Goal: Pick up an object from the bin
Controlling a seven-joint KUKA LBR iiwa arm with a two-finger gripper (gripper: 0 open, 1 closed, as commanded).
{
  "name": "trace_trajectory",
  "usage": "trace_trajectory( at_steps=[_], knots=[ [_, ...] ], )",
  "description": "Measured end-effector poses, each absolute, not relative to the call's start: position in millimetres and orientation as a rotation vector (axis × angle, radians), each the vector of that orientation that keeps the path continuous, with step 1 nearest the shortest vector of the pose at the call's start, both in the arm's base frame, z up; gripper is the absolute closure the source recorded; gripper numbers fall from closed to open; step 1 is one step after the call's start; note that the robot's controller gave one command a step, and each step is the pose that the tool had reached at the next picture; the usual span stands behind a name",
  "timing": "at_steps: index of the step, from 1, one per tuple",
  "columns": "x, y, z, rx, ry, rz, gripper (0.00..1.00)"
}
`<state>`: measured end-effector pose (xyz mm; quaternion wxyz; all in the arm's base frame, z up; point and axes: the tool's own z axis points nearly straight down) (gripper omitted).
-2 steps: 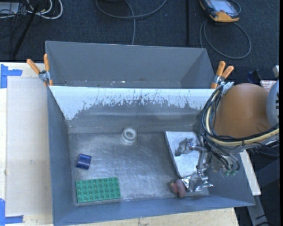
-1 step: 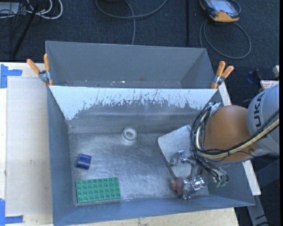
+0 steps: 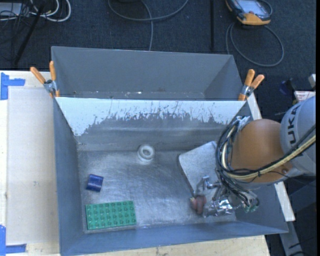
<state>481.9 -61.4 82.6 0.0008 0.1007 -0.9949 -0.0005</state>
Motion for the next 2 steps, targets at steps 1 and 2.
trace_trajectory(
  at_steps=[1, 2],
  knots=[
    [480.4, -61, 193, 0.327, -3.132, 0.002, 1.00],
    [483.8, -57, 218, 0.357, -3.123, 0.000, 1.00]
  ],
)
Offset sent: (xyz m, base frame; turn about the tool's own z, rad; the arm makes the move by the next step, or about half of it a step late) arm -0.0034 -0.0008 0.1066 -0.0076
